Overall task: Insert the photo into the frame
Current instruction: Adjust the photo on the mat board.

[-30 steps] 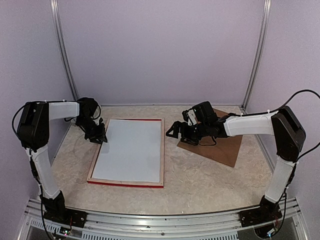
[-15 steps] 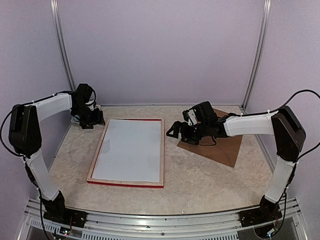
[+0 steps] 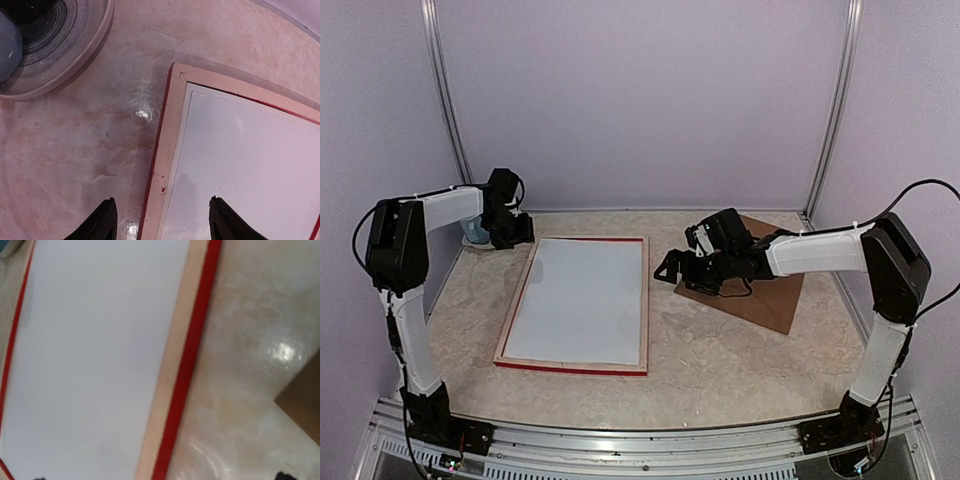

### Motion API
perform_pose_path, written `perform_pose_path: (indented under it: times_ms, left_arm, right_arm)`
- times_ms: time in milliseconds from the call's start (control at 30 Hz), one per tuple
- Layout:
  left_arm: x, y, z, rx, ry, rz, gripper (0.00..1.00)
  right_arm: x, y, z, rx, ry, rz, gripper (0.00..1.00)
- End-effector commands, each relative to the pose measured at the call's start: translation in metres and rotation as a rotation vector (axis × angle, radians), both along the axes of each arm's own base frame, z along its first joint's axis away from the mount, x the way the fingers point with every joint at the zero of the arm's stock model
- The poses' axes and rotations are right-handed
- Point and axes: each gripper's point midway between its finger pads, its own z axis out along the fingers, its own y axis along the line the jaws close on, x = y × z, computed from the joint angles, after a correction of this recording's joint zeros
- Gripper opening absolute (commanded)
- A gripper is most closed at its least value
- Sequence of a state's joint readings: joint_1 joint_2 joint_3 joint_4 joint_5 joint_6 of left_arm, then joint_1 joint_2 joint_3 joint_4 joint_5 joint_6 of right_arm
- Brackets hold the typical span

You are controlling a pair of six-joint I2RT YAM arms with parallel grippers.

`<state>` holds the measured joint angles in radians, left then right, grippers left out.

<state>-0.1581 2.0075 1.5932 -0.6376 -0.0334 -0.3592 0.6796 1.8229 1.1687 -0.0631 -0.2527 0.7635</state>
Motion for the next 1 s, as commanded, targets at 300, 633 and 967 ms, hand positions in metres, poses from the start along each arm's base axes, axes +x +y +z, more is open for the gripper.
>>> perform_pose_path:
  times_ms: [300,633,967]
  left_arm:
    - [0.045,0.011,-0.041,0.124,0.006,0.014,0.55]
    - [0.054,0.008,-0.067,0.123,0.034,0.011,0.51]
    - [0.056,0.002,-0.075,0.135,0.038,0.002,0.50]
  right_arm:
    - [-0.012,-0.004,0.000,-0.026,0.001,0.004,0.99]
    - [-0.014,-0.005,0.000,-0.031,0.005,0.001,0.99]
    - [-0.011,-0.002,-0.001,-0.031,0.006,0.004,0.99]
